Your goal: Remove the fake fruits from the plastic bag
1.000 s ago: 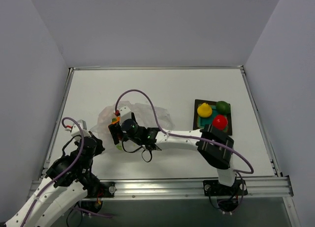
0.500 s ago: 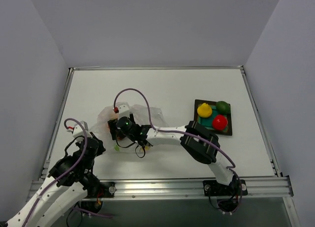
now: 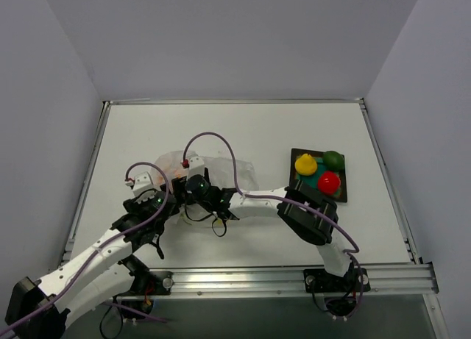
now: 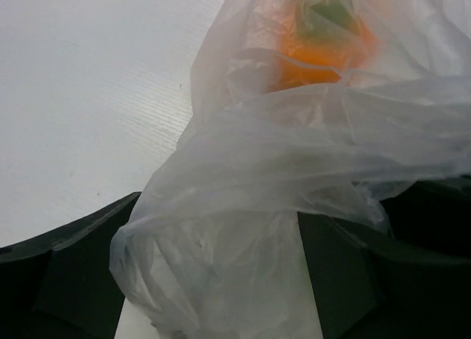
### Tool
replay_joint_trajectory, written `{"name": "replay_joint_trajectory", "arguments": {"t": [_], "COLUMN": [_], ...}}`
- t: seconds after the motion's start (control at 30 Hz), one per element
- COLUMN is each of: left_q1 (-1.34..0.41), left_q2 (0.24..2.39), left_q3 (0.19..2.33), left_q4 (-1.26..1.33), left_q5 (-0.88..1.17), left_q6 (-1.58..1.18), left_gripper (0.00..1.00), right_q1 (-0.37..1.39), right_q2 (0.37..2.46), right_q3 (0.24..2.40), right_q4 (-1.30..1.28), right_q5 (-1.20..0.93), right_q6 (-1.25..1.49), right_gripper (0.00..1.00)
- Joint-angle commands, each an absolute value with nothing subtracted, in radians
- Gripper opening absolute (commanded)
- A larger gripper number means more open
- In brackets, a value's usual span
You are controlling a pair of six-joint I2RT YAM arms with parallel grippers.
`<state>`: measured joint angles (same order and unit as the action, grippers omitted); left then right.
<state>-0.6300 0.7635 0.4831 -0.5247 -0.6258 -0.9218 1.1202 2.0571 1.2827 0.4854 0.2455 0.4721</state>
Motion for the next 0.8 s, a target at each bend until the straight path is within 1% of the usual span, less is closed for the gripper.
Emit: {"name": "replay_joint_trajectory", "arguments": {"t": [0.0, 0.03, 0.1, 0.13, 0.2, 0.23, 0.43, 0.5, 0.6, 0.7, 0.77], "left_q1": [-0.62, -0.609, -0.585, -0.569, -0.545, -0.537, -0.525, -0.523, -0.523, -0.525, -0.526], "left_q2": [0.819, 0.839, 0.86, 0.873, 0.876, 0.873, 0.789, 0.767, 0.724, 0.666, 0.615], "left_q3": [0.471, 0.462, 0.445, 0.439, 0.431, 0.426, 0.368, 0.333, 0.311, 0.317, 0.339], "left_q4": [-0.341, -0.298, -0.261, -0.23, -0.213, -0.212, -0.253, -0.267, -0.23, -0.204, -0.221], "left_q5": [-0.692, -0.701, -0.687, -0.642, -0.626, -0.617, -0.543, -0.526, -0.503, -0.502, -0.509], "left_q6": [-0.911, -0.907, -0.904, -0.897, -0.887, -0.887, -0.94, -0.962, -0.951, -0.914, -0.899], "left_gripper": [0.79, 0.61, 0.42, 0.23, 0.07, 0.03, 0.02, 0.02, 0.02, 0.02, 0.02], "right_q1": [1.106, 1.101, 1.08, 1.074, 1.058, 1.054, 1.034, 1.028, 1.025, 1.037, 1.052], "right_q2": [1.999, 1.993, 1.973, 1.967, 1.95, 1.945, 1.855, 1.812, 1.787, 1.764, 1.74], "right_q3": [1.21, 1.195, 1.146, 1.134, 1.111, 1.105, 1.045, 1.028, 1.046, 1.049, 1.045], "right_q4": [0.492, 0.514, 0.563, 0.578, 0.601, 0.609, 0.695, 0.738, 0.729, 0.756, 0.765], "right_q5": [0.224, 0.215, 0.19, 0.174, 0.16, 0.153, 0.085, 0.007, -0.157, -0.228, -0.221], "right_q6": [0.472, 0.477, 0.48, 0.482, 0.473, 0.465, 0.377, 0.345, 0.301, 0.293, 0.278], "right_gripper": [0.2, 0.19, 0.19, 0.18, 0.17, 0.17, 0.17, 0.17, 0.17, 0.17, 0.17]}}
